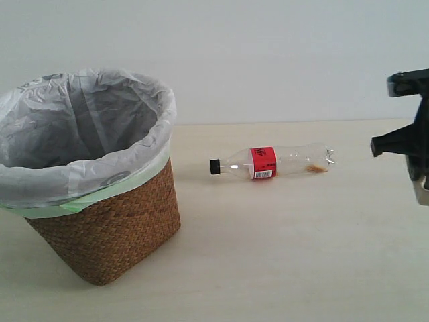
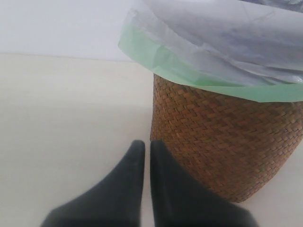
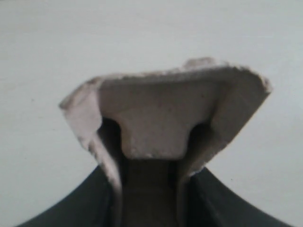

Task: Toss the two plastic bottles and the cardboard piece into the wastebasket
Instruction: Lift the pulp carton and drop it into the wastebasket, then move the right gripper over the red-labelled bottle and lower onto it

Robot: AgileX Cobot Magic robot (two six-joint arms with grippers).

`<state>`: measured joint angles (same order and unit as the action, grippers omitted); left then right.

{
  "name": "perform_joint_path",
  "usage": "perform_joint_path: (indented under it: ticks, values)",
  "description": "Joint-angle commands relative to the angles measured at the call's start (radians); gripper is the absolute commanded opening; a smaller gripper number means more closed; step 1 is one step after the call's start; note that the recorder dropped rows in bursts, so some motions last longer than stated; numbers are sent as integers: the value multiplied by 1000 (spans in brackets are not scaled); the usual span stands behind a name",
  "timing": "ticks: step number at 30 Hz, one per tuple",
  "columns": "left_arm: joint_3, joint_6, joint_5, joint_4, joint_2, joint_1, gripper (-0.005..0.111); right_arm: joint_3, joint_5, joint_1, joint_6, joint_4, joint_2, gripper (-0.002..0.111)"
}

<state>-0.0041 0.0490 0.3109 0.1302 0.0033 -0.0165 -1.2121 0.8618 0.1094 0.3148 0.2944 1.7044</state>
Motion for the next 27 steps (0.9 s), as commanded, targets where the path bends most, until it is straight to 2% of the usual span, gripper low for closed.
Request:
perform_joint_path:
  ticks: [1,6,9,12,14,16,18,19,21,22,25,27]
  values:
    - [4,-5,-1,-3,-3,1,4,5,-7,-40,-19,5,-10,0]
    - [4,-5,-1,-3,-3,1,4,5,-106,7,-79,-120,1,0]
    - [4,-5,-1,-3,-3,1,4,-26,-184,98,-138,-229,1,0]
    - [4,-5,-1,-3,-3,1,4,-170,-159,226,-228,-412,1,0]
    - [4,-5,-1,-3,-3,1,4,-336,-101,328,-346,-624,1,7]
    - [4,-5,-1,-3,-3,1,4,-492,-85,422,-423,-786,1,23]
    - [4,-5,-1,-3,-3,1,4,-638,-99,490,-417,-777,6,47]
    - [4,-5,-1,-3,-3,1,4,-693,-105,516,-366,-745,18,65]
    - [4,-5,-1,-3,-3,1,4,-774,-69,528,-248,-688,43,79]
    - [4,-5,-1,-3,-3,1,4,-832,14,528,-170,-608,75,78]
    - [4,-5,-1,-3,-3,1,4,-843,57,528,-141,-493,99,66]
    - [4,-5,-1,-3,-3,1,4,-843,72,528,-141,-440,108,62]
